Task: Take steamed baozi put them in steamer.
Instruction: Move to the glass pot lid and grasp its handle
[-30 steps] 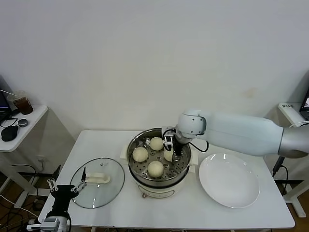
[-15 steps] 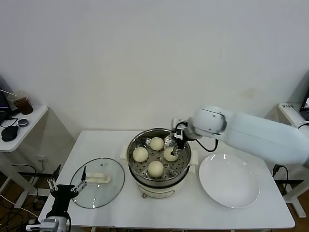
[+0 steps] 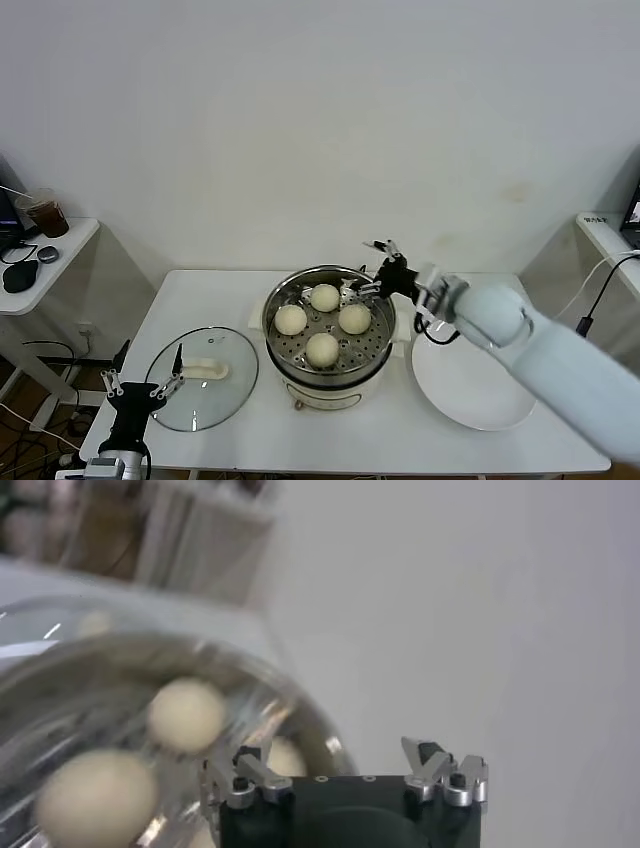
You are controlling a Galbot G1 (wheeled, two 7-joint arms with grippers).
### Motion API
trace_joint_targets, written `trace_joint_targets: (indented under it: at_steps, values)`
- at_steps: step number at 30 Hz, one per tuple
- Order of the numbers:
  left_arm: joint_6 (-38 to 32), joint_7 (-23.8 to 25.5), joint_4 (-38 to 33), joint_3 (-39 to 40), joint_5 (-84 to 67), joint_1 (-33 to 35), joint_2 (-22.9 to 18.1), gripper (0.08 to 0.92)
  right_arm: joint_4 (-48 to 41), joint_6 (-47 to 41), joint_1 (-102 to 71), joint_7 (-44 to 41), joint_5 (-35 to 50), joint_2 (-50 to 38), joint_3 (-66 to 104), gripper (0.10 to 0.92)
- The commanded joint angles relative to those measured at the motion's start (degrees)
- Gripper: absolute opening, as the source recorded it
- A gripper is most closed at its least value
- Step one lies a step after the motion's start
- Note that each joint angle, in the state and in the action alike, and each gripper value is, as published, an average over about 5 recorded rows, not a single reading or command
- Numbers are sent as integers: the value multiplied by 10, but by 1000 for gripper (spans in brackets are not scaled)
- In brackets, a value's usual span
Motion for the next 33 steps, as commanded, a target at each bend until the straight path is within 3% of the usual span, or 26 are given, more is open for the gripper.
trace_joint_targets:
  at_steps: [1,6,11,16,21,25,33]
  values:
    - [-8,-1,-1,3,3,0,-2,823,21,286,-458,24,-177,142,405,823]
    - [-16,-9,-6,10,33,4,-4,823,20,369,-495,-11,-225,290,520,823]
    - [11,-41,-2,3,148,7,0,823,29,374,-516,-26,-184,379,615,823]
    - [22,-125,60,-40,451,-10,13,823,47,336,-560,-11,-132,395,657,823]
    - [-49,-160,141,-42,675,5,78,823,63,293,-600,3,-112,407,673,823]
    - [-85,-176,184,-29,759,-2,105,823,54,283,-615,7,-114,411,674,823]
    - [-109,-164,255,22,807,-87,127,823,17,277,-619,7,-124,415,667,823]
